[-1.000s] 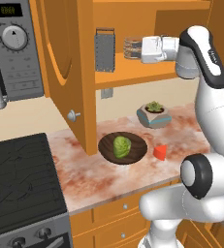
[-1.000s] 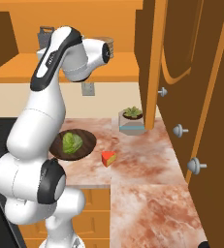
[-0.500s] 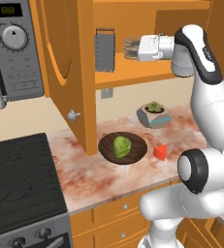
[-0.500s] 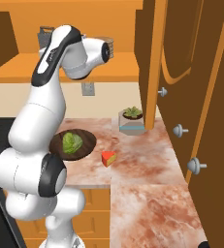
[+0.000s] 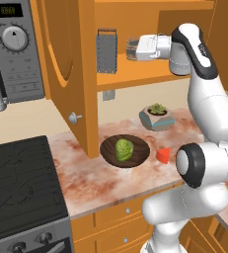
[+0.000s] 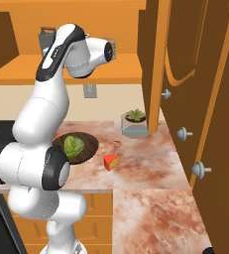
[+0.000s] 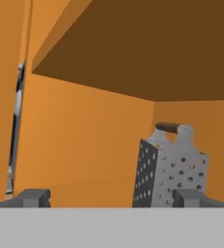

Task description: Pick the cheese from the fridge and the cheese grater from the cabinet and place them next to the salad bowl.

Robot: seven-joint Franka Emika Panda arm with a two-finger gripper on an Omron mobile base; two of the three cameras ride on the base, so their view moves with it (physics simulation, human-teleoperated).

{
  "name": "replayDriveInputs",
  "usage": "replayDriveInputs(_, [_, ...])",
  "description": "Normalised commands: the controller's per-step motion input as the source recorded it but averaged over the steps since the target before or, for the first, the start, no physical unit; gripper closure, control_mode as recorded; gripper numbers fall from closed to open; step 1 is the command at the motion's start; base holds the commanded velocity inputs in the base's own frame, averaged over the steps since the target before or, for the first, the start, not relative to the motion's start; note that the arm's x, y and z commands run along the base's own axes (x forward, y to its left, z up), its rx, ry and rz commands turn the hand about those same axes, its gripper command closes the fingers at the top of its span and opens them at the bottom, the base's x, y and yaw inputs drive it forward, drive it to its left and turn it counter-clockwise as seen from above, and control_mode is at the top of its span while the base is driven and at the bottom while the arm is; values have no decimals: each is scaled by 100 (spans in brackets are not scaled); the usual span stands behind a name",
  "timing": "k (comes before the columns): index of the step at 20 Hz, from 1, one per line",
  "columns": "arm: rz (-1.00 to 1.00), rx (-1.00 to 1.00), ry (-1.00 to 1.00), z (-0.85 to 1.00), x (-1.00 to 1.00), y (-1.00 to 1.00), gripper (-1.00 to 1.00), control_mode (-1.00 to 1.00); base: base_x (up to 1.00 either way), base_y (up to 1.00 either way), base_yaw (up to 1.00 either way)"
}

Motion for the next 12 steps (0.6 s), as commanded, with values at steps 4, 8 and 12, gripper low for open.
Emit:
replayDriveInputs(4, [0,0,0,0,32,0,-100,-100,0,0,0])
replayDriveInputs(8, [0,0,0,0,33,0,-100,-100,0,0,0])
replayDriveInputs(12, [0,0,0,0,28,0,-100,-100,0,0,0])
